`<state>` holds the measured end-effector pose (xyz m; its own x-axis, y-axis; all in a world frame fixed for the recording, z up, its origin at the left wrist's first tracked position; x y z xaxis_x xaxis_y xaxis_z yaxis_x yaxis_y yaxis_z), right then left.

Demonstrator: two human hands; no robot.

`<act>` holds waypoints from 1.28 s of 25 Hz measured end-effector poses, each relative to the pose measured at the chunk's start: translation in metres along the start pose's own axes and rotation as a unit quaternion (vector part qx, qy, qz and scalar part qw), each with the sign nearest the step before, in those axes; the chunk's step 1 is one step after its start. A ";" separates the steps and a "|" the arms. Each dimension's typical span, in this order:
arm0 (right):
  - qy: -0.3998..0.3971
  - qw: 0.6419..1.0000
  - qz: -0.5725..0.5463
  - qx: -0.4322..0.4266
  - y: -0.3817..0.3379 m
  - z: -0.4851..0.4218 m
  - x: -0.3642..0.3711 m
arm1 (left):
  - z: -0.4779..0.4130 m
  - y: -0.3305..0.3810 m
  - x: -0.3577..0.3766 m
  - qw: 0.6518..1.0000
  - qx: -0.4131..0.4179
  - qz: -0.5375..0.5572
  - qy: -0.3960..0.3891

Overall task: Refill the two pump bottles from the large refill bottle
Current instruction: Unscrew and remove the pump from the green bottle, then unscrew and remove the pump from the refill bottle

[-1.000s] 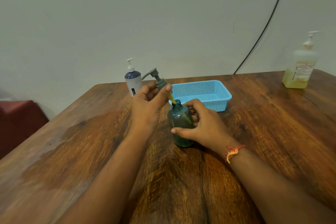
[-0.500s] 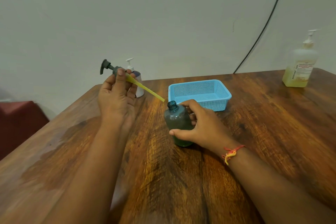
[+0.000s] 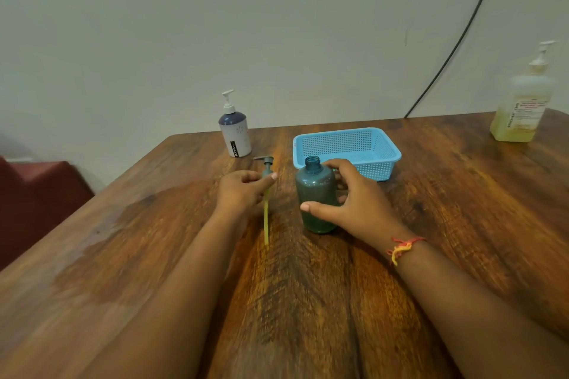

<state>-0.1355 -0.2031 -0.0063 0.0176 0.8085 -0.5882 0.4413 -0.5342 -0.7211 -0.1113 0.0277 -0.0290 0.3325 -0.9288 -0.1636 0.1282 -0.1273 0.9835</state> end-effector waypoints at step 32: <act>0.202 0.978 -0.050 -0.028 -0.020 0.001 -0.091 | 0.144 0.137 0.006 0.887 0.442 -0.057 0.120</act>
<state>-0.1468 -0.2663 0.0620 0.3204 0.8935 -0.3148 0.5064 -0.4424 -0.7402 -0.2261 -0.0454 0.1155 0.5667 -0.8055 -0.1734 -0.5740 -0.5370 0.6182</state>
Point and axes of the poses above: each hand's wrist, its own z-axis away from the middle knuckle, its own x-axis out of the palm, y = z × x, the point moved 8 cm from there along -z, towards the middle knuckle, and after that the axes turned 7 degrees about z, right-handed, at the moved point
